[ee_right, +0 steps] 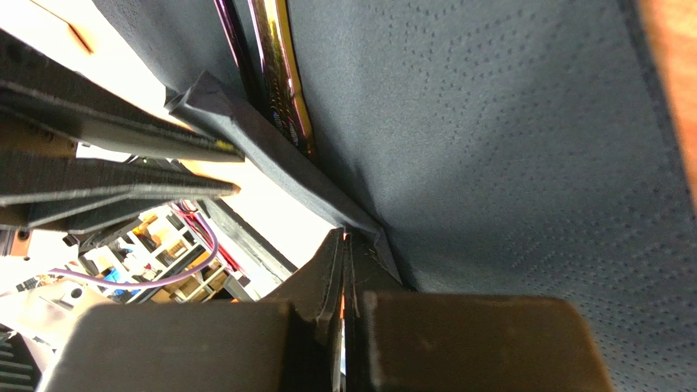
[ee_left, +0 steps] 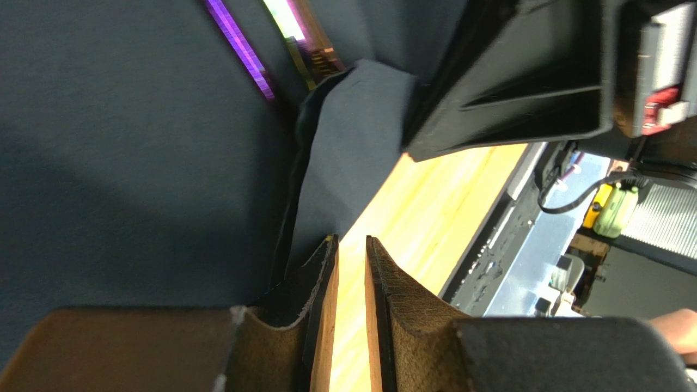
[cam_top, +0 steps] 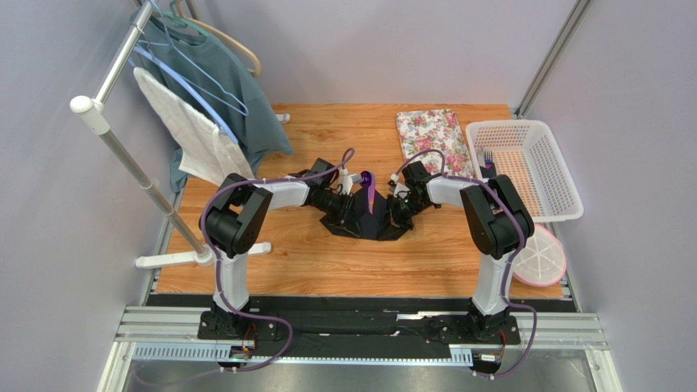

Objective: Place the utensils on the paper napkin and roll it up

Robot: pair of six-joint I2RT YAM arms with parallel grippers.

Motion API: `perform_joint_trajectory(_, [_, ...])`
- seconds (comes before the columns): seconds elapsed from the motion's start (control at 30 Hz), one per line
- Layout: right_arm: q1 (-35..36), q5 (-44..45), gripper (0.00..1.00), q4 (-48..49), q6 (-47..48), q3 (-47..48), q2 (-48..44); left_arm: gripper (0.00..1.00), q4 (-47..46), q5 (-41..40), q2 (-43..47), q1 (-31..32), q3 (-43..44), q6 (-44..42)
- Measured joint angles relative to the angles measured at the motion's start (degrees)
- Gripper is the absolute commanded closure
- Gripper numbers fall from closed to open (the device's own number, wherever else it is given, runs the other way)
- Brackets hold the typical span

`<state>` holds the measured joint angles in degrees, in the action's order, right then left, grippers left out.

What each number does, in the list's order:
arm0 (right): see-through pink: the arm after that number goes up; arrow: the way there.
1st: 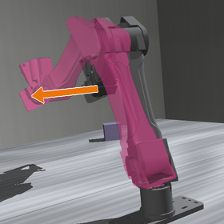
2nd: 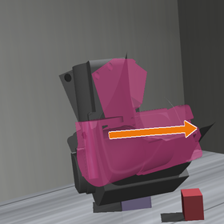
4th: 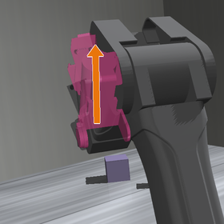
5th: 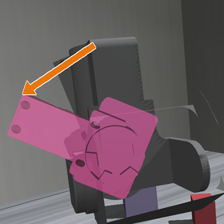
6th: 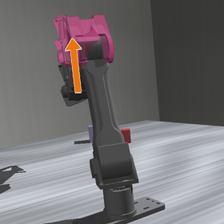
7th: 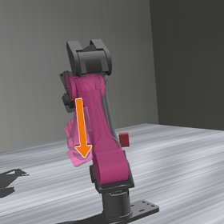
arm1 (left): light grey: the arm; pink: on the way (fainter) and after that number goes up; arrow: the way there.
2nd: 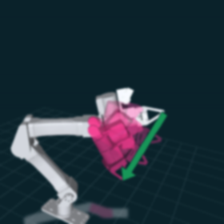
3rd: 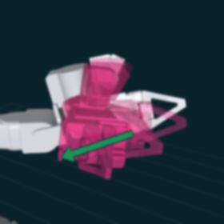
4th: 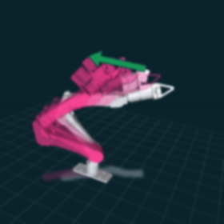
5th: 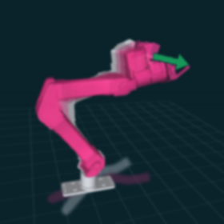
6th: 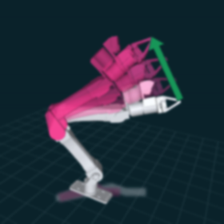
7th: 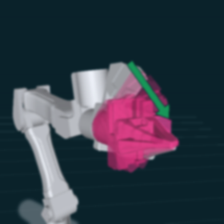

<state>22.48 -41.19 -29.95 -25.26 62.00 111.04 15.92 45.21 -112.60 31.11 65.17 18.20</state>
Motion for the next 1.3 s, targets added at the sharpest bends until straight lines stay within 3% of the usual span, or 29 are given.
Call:
perform_joint_trajectory(0.77, [0.0,-0.3,1.00,-0.3,0.2,0.3,0.3,0.73,2.6,1.0,1.0,-5.7,-3.7,-1.2])
perform_joint_trajectory(1.3, [0.0,-0.3,1.00,-0.8,0.9,0.7,0.5,0.72,4.3,0.8,9.3,-6.8,-8.1,-4.9])
